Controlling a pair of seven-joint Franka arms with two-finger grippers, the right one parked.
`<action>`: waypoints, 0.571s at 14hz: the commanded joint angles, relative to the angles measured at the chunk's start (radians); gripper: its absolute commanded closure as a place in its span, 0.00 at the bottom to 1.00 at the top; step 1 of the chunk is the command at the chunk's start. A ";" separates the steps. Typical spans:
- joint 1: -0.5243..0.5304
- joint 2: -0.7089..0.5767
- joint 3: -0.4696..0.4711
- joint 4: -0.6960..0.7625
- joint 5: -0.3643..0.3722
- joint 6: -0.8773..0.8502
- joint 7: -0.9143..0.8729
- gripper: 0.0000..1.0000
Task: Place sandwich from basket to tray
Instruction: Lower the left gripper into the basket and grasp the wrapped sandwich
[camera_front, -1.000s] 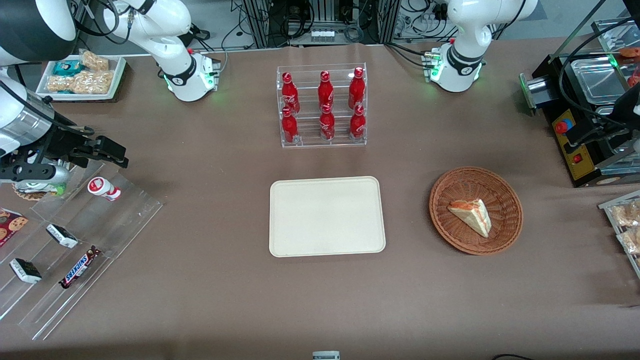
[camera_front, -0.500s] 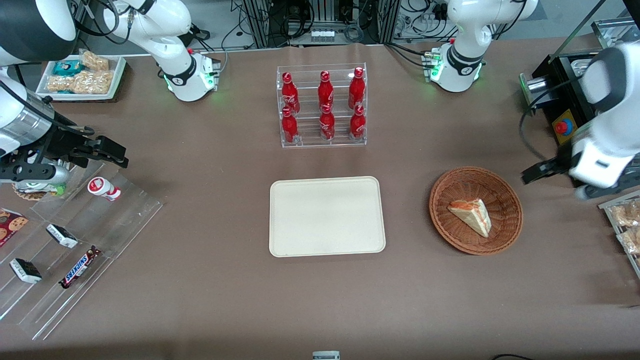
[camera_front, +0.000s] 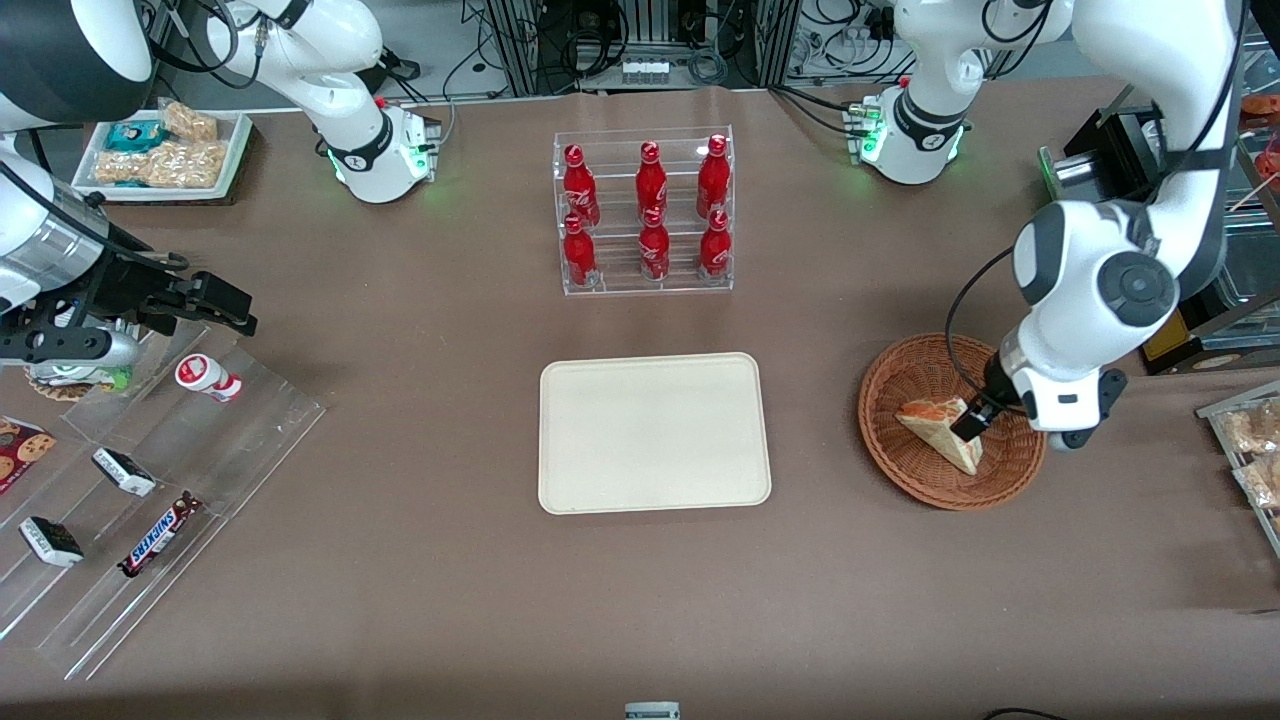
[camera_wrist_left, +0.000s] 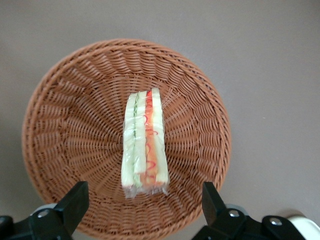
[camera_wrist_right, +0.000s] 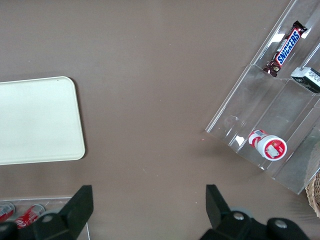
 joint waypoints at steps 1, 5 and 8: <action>-0.001 0.062 0.005 -0.003 0.026 0.025 -0.034 0.00; -0.001 0.145 0.005 -0.005 0.023 0.097 -0.037 0.27; -0.001 0.141 0.005 0.009 0.026 0.088 -0.037 1.00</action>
